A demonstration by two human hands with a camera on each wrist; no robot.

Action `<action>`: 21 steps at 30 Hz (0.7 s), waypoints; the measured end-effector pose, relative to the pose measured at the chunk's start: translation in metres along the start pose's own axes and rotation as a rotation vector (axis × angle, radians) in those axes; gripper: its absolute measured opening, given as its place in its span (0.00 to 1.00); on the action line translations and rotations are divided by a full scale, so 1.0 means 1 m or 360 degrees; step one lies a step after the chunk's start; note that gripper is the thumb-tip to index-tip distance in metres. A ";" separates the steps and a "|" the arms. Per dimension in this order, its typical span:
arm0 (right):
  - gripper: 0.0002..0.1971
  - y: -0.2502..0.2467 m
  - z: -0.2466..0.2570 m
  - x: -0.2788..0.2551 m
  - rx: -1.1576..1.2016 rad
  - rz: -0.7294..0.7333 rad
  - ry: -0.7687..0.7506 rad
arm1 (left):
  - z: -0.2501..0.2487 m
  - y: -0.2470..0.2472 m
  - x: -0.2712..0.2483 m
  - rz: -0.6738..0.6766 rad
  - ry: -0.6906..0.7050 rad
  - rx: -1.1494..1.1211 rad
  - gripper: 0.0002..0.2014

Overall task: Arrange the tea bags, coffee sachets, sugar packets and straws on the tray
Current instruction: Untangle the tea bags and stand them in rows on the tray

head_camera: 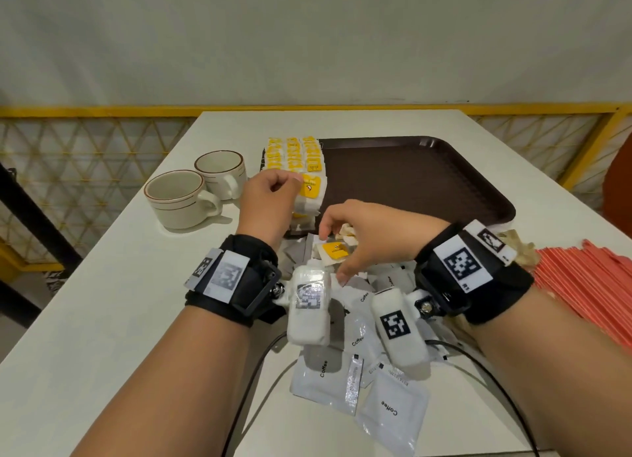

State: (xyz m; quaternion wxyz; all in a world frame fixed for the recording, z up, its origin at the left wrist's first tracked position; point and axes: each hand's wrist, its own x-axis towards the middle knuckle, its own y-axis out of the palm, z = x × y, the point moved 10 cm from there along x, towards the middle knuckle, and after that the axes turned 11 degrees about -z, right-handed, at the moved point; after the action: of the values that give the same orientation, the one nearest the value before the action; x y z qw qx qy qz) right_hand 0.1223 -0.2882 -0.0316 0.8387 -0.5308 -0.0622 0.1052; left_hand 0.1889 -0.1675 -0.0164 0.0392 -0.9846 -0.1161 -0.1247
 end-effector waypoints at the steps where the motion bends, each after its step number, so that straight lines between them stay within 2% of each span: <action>1: 0.19 -0.001 0.001 0.001 -0.0004 -0.0055 -0.0011 | 0.000 0.000 0.000 -0.0002 -0.0009 -0.0003 0.06; 4: 0.05 -0.013 0.001 0.005 0.0142 -0.0256 -0.0007 | 0.002 0.000 0.000 0.0004 -0.0036 -0.0009 0.06; 6: 0.03 -0.021 -0.007 0.007 0.0309 -0.0383 0.0057 | 0.001 0.000 0.000 0.0006 -0.0023 0.0002 0.06; 11: 0.17 -0.028 -0.007 0.000 0.0507 -0.0479 -0.0032 | -0.002 0.001 -0.001 0.0026 0.0022 0.0055 0.08; 14: 0.10 -0.023 -0.008 -0.005 0.0702 -0.0440 -0.0022 | -0.002 0.001 -0.001 0.0038 0.0024 0.0079 0.06; 17: 0.01 -0.027 -0.016 -0.008 0.0854 -0.0475 0.0091 | -0.001 0.002 -0.002 0.0052 0.0036 0.0097 0.06; 21: 0.14 -0.030 -0.020 -0.014 0.0891 -0.0360 0.0079 | 0.000 0.003 -0.002 0.0072 0.0051 0.0089 0.06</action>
State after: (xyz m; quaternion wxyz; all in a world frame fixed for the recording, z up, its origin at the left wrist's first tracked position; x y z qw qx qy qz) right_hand 0.1164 -0.3220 -0.0132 0.9600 -0.2710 -0.0691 0.0111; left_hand 0.1877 -0.1710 -0.0175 0.0714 -0.9833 -0.0966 -0.1364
